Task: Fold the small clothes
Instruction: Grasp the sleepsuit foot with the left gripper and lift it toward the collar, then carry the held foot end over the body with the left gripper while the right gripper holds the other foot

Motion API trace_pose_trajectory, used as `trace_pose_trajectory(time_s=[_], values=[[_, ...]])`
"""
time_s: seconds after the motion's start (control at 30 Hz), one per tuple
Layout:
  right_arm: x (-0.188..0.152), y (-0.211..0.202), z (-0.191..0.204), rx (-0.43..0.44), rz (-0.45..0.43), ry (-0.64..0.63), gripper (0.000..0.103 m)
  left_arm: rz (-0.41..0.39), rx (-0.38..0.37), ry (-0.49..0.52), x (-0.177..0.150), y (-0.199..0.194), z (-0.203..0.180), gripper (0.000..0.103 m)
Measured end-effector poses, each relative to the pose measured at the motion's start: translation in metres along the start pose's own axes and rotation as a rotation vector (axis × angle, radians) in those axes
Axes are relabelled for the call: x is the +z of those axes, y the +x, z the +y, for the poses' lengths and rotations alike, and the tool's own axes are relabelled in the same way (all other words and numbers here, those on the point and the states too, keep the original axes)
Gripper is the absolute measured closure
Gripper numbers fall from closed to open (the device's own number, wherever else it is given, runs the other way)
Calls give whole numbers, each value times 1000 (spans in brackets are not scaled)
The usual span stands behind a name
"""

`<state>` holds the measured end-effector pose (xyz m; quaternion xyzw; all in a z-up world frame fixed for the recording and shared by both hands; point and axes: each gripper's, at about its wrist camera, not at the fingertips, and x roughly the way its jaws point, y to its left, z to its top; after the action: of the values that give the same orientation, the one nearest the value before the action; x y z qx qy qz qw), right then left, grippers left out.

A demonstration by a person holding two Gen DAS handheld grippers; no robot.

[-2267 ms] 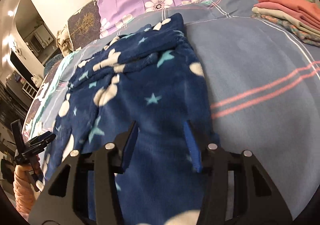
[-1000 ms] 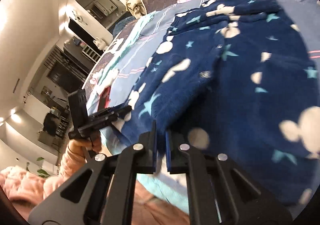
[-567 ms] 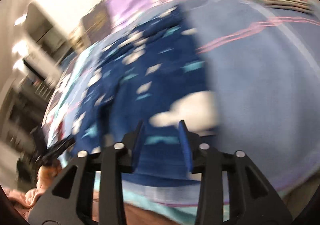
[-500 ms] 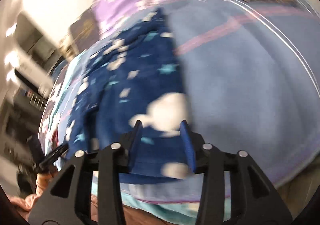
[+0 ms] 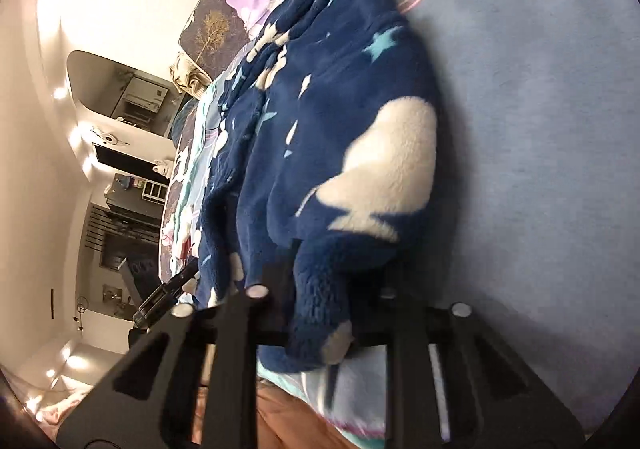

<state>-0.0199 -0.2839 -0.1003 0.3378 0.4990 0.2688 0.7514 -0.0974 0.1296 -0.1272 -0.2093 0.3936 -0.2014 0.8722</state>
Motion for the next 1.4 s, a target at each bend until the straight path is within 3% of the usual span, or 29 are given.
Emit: trace_pose_trajectory(time_s=[0.13,0.33,0.5,0.57,0.67,0.8,0.87,1.3,1.4], values=[[8,-27,28,95,-95,-71,89,-69,-4,45,14,-11,-19,88],[15,-91,100,142,-295,-295,90,-308,-42,225,55,-81,-79,90],[-15,-158,135,193,-443,-427,91,-472,-66,314,52,-150,-118,89],[-34,-179,144,123,-498,-497,90,-509,-45,352,39,-171,-129,89],[-33,-178,128,18,-480,-448,89,-478,-6,352,31,-169,-129,88],[-2,-144,95,19,-403,-305,89,-351,58,288,54,-118,-102,88],[10,-130,90,10,-398,-287,89,-326,74,273,67,-99,-95,88],[86,-101,110,-26,-473,-341,86,-360,97,263,132,-71,-82,85],[102,-95,115,-70,-512,-356,84,-374,94,270,147,-66,-83,84]])
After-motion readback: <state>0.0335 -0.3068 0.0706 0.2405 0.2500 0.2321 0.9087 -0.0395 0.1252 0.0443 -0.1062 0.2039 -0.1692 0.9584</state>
